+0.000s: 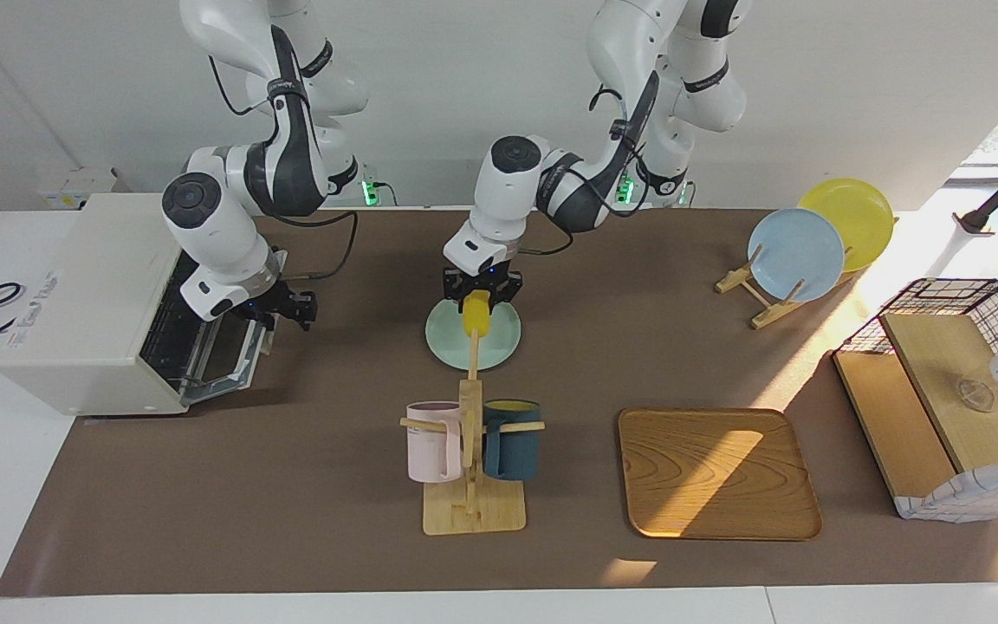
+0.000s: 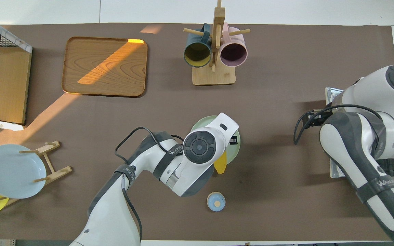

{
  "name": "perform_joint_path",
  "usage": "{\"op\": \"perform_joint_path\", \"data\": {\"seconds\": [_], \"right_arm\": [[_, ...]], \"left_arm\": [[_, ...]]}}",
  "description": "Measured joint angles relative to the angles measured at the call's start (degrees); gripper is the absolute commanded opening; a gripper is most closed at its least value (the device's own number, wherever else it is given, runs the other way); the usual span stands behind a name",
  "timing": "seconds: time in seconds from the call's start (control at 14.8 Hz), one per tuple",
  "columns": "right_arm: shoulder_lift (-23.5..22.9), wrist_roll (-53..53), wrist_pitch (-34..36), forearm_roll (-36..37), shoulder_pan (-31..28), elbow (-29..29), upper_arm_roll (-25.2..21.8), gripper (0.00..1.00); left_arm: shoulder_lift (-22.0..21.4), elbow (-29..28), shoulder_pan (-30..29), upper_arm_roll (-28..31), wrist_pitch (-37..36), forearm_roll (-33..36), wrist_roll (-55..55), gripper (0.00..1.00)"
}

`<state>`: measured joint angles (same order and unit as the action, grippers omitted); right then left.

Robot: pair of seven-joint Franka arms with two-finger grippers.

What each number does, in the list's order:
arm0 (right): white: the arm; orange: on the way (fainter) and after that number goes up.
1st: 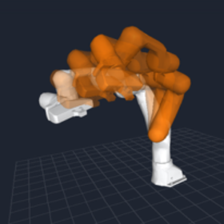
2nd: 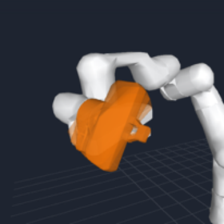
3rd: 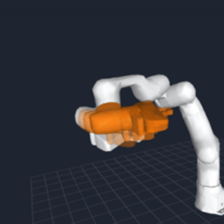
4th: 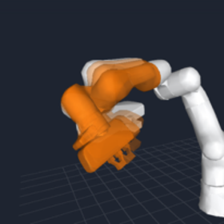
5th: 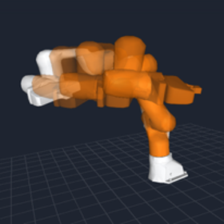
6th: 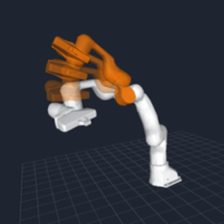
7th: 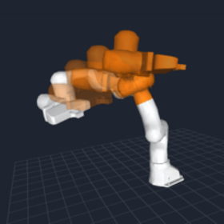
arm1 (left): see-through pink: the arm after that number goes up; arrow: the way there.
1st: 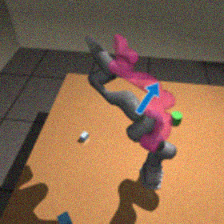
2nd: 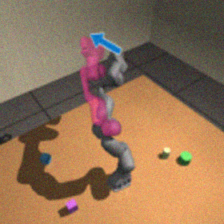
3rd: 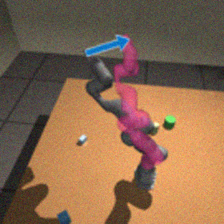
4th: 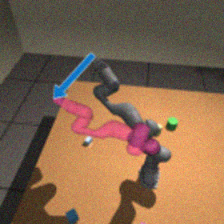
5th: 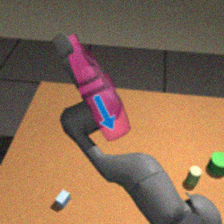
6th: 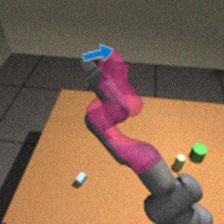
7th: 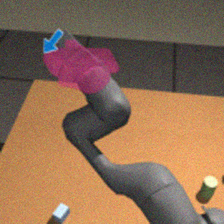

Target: Put corn in oven

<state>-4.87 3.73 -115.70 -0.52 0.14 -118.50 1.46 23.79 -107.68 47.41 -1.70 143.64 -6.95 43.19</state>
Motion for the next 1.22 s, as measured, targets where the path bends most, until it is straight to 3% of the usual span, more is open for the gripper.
{"op": "perform_joint_path", "data": {"seconds": [0.07, 0.27, 0.34, 0.41, 0.68, 0.88, 1.22], "right_arm": [[-0.02, 0.00, 0.00, -0.02, 0.00, -0.06, 0.00, 0.62], [-0.05, 0.00, -0.77, -0.14, 0.06, -0.84, 0.07, 0.41], [-0.05, 0.00, -1.30, -0.31, 0.13, -1.58, 0.05, 0.36], [-0.02, 0.00, -2.65, -0.53, 0.40, -2.72, 0.04, 0.34], [0.83, 0.29, -9.50, -0.65, 2.04, -8.91, 0.10, 0.30], [1.57, 1.90, -10.40, -1.55, 3.14, -10.13, 0.12, 0.29], [2.04, 12.09, -11.42, -2.34, 13.72, -7.34, 0.37, 0.29]], "left_arm": [[0.06, 0.04, -0.06, 0.25, 0.25, 0.00, -0.05, 0.00], [0.05, 0.25, -0.40, 0.41, 0.43, 0.00, -0.09, 0.00], [0.05, 0.28, -0.47, 0.45, 0.48, 0.00, -0.12, 0.23], [0.05, 0.33, -0.48, 0.53, 0.49, 0.01, -0.16, 0.99], [0.00, 0.45, -0.57, 0.99, 0.50, 0.70, -0.33, 1.00], [-1.14, 0.80, -1.99, 1.25, -1.03, 0.83, -1.35, 1.00], [-10.41, 4.11, -11.42, 1.60, -18.32, 1.00, -11.11, 1.00]]}}
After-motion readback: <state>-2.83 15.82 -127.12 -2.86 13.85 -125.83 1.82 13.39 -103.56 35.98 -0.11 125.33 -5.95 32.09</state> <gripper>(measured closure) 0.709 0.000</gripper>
